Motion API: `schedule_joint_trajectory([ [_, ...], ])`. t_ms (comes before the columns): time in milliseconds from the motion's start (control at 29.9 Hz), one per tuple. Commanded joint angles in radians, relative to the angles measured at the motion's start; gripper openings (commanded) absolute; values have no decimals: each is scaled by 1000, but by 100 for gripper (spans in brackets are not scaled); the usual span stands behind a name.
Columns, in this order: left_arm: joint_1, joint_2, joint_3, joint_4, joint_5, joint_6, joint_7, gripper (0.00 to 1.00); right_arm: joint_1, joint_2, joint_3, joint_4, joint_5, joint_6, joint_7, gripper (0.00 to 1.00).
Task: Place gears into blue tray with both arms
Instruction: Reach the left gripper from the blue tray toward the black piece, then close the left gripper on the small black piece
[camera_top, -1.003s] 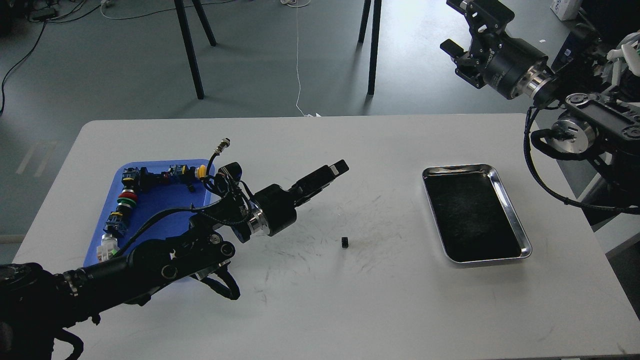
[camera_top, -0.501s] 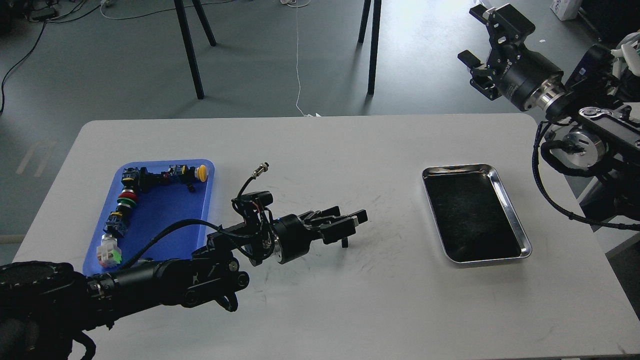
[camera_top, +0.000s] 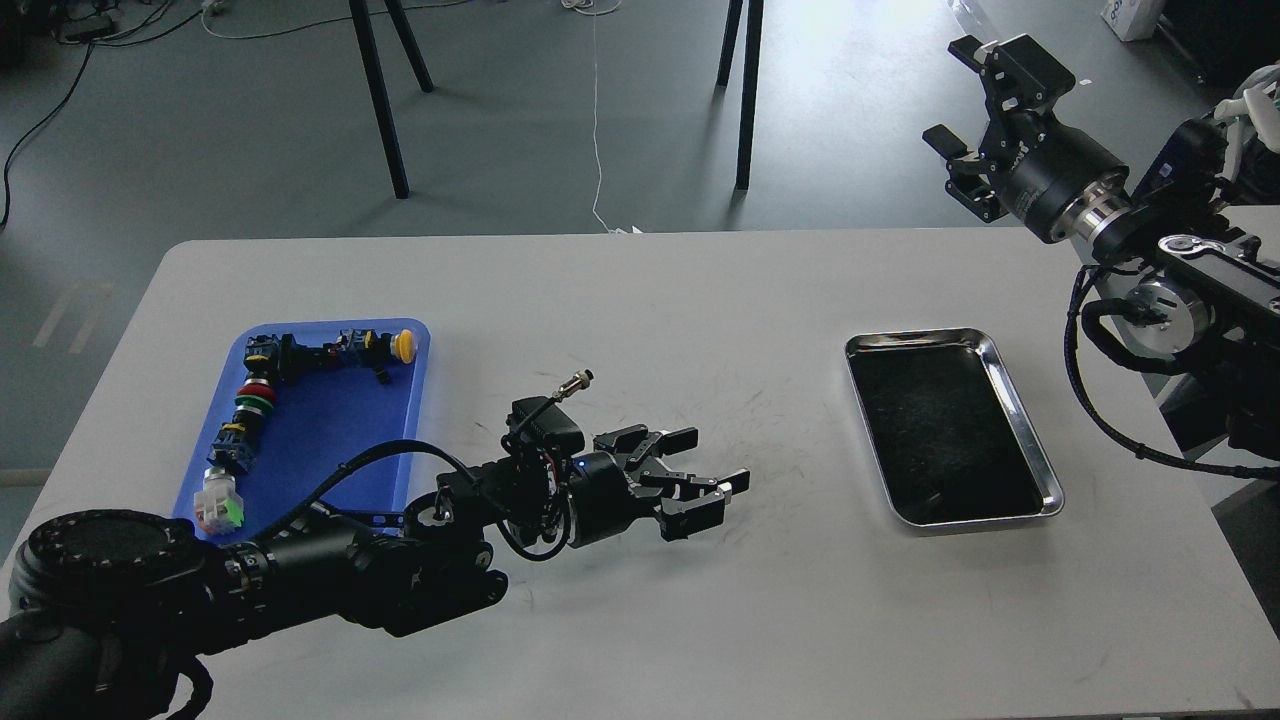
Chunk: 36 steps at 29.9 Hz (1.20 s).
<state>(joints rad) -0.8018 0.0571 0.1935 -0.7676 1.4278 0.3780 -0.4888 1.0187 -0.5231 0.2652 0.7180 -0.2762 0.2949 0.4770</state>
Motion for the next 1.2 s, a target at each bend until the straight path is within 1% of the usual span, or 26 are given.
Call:
schedule_joint_trajectory([
  [0,-1,-13,18,20,34,13,0,84,0,-5,5,0,2,0,0,97],
  [67,-1,-17,44,40,49,27,0,79,0,-6,14,0,15,0,0,97],
  [134,-1,-22,78,65,68,36,0,75,0,-6,14,0,32,0,0,97],
  [334,6,-57,98,119,77,38,0,69,-2,-6,16,0,34,-2,0,97],
  [769,-13,-49,118,169,80,38,0,66,-6,5,16,8,34,-20,2,97],
  [836,-22,-48,118,169,80,38,0,62,-6,6,16,8,34,-22,2,97],
  [903,-25,-45,118,169,85,38,0,60,-6,8,14,5,34,-22,2,97],
  [1036,-24,-45,118,169,138,38,0,52,-6,8,14,5,34,-22,2,97],
  [1170,-24,-46,118,169,146,38,0,47,-5,8,12,5,34,-23,2,97],
])
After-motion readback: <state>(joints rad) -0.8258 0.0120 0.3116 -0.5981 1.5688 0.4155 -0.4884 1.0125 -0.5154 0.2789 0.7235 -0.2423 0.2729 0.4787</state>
